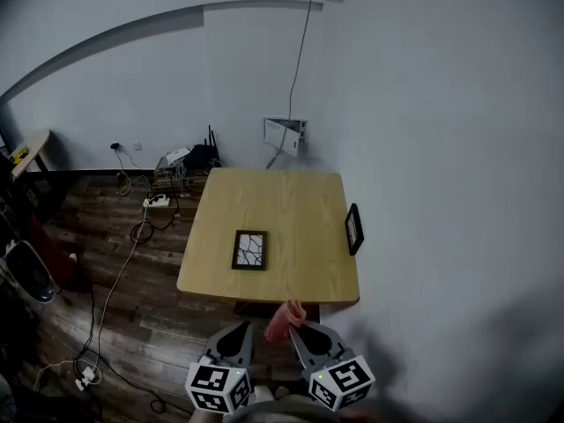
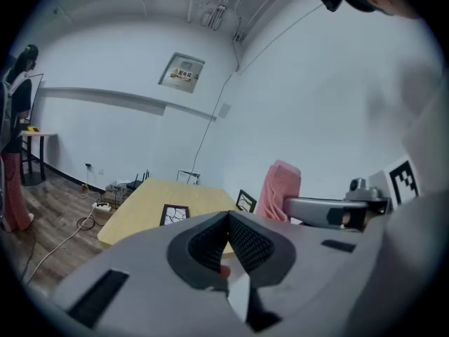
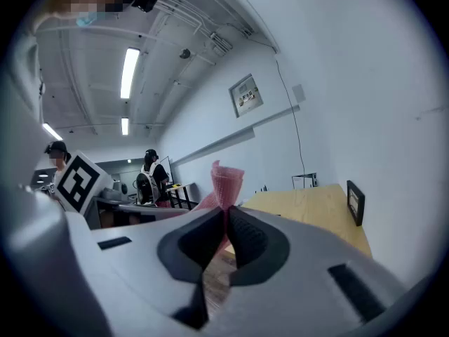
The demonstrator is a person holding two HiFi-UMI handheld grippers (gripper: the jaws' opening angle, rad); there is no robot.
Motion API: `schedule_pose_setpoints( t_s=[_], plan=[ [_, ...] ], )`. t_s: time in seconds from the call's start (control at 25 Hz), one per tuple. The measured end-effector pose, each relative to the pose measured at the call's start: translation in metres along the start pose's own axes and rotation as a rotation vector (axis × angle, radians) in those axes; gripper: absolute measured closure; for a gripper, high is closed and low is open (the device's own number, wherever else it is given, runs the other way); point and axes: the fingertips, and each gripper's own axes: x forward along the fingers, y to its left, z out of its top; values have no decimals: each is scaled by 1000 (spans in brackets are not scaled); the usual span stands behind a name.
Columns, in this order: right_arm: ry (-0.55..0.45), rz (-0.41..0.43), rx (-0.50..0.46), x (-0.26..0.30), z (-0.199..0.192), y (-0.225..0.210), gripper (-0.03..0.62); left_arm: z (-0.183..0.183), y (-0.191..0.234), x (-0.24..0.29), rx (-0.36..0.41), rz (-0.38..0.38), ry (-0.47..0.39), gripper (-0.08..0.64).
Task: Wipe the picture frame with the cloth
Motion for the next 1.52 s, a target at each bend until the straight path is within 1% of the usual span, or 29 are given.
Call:
schedule_pose_setpoints(
  t_s=[0.28,0.4,0.52,0.72,0.8,1.04,1.12,1.32,1.52],
  plan=[
    [0,-9,-6,-1,-2,4,578,-3,-2,-10,16,20,-11,557],
    [-5,-3,10,-2,2,9,578,-2,1,-16,15,45,-16,557],
    [-21,-3,39,-3,3,8,577,-4,6,-19,1,65,-15,557],
    [-35,-24,79,5,3,-4,577,-8,15,-11,-47,63,-5,557],
    [-38,-24,86,10,2,-5,577,-11,20,-7,-52,62,3,557],
    [-42,-41,103,35,6,-24,577,-6,43,22,-60,48,25,557],
    [-38,-47,95,48,9,-33,577,-3,53,36,-57,43,31,555],
    [-19,-51,88,91,17,-52,577,6,85,73,-64,22,54,555],
    [-6,-55,79,141,26,-67,577,19,119,110,-54,7,71,555]
  ],
)
